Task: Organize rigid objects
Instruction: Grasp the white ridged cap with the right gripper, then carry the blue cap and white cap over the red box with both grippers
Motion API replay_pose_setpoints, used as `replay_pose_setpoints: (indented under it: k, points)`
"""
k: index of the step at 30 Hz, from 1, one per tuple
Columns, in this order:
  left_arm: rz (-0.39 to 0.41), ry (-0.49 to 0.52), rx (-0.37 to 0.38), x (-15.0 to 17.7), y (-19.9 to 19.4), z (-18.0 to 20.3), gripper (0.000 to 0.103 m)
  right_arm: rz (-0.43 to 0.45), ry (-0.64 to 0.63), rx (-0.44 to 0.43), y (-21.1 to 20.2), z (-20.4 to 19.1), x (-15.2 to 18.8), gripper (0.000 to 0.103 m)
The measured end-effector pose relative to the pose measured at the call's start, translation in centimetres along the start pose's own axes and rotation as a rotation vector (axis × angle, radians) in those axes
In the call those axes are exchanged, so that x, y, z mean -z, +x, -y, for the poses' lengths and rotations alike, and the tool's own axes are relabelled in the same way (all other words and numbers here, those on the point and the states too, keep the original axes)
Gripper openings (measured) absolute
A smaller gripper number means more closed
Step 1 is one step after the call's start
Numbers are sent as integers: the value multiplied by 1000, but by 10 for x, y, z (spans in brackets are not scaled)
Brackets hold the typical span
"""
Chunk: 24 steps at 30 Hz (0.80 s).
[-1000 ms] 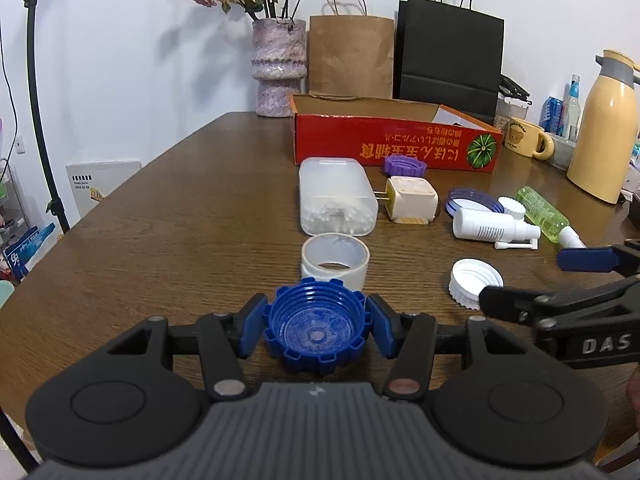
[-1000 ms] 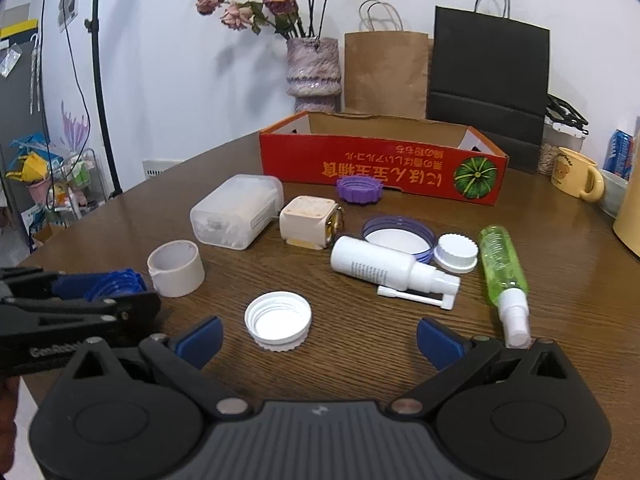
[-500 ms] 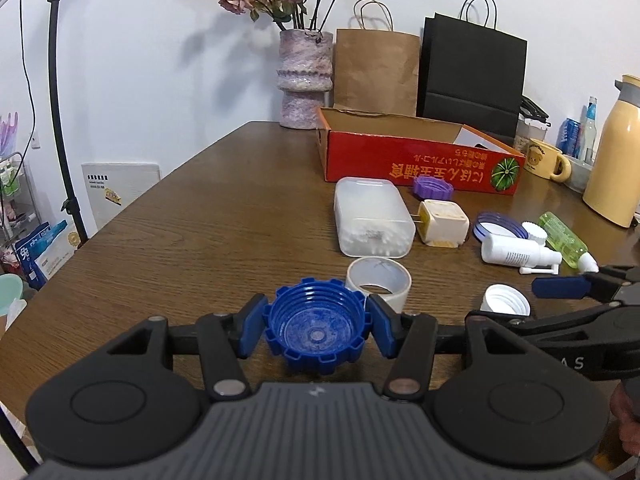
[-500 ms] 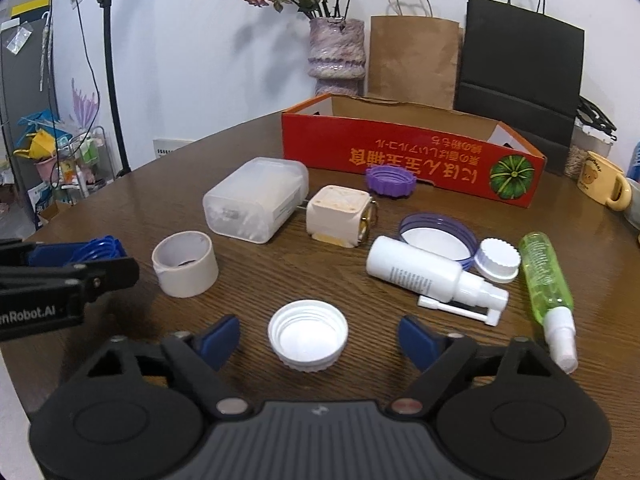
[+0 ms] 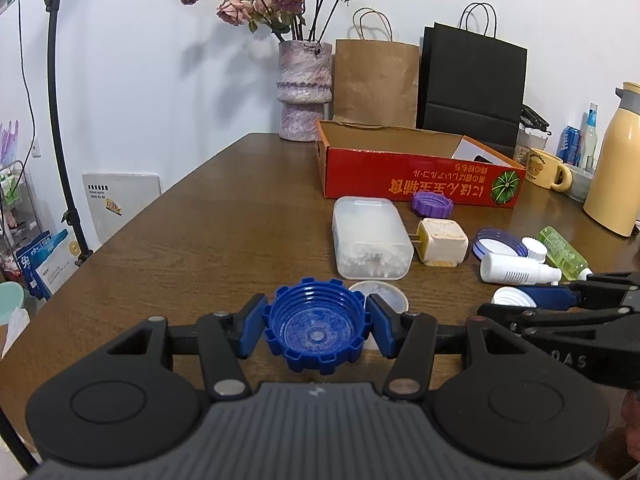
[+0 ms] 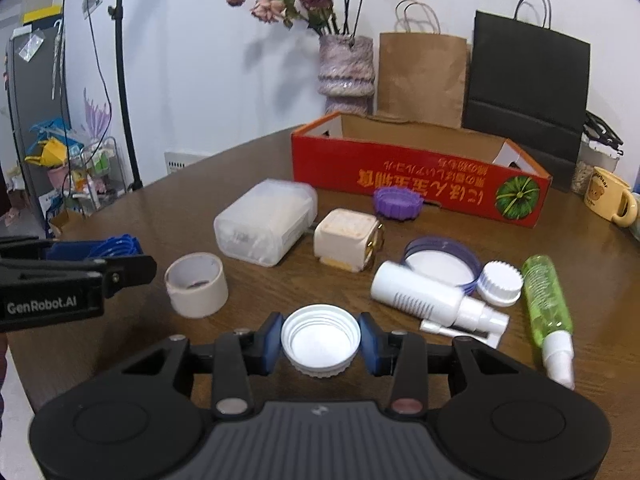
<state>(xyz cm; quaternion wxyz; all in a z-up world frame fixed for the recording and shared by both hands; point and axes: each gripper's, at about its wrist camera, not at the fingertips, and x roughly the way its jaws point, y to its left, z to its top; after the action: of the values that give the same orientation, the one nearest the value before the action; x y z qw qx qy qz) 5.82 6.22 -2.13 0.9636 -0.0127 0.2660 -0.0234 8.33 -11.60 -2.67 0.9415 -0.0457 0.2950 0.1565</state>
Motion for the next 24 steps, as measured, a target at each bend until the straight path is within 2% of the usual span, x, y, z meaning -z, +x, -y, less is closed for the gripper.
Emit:
replay_pose_setpoints:
  k: [14,24]
  points:
    - [34,36,21,-27,6,26,56,84,27,42,-18,31,-22,40]
    - [80,52,43,-59,17,48,56,137,36,55,-20,53,-41,40]
